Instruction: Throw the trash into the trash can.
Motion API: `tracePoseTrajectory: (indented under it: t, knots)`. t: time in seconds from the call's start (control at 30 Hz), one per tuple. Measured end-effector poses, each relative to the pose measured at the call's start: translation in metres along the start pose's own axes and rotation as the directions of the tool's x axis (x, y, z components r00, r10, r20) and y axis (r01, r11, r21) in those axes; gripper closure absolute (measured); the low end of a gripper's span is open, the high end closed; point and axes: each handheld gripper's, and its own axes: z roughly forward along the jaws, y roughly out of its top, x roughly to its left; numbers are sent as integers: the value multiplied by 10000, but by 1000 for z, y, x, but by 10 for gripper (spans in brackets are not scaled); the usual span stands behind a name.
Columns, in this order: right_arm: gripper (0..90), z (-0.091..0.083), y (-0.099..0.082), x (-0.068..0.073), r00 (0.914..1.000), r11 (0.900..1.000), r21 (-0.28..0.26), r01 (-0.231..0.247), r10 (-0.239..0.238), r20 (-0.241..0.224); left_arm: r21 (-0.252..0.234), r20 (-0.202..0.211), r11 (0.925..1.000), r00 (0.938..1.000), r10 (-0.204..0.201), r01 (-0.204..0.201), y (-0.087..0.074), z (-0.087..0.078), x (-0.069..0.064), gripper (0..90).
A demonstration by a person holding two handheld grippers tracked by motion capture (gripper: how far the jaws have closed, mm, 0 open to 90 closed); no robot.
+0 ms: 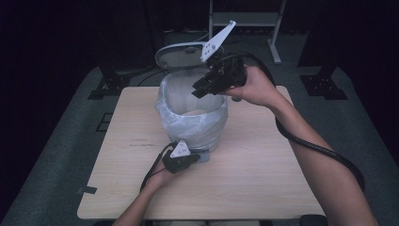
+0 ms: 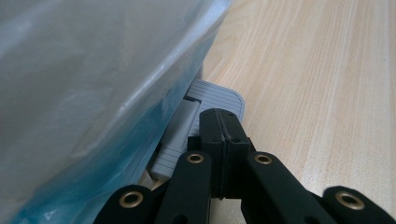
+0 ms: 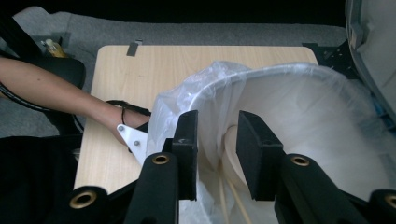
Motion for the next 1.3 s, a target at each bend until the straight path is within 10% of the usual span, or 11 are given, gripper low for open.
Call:
tracePoseTrajectory:
  t: [0.8,1.13,1.3]
  knots:
    - [559,-19,-96,-12,9834,9826,-401,-1812,1816,58,-14,-28,10000,10000,-14,14,0,0,-1,900]
    - [489,-21,-152,-17,9600,9580,-795,-2756,2786,287,-365,977,9992,9951,-152,189,20,-23,-10,668]
    - [455,-22,-189,-16,9336,9310,-1123,-3472,3545,522,-319,1055,9984,9935,-438,474,18,-33,-9,601]
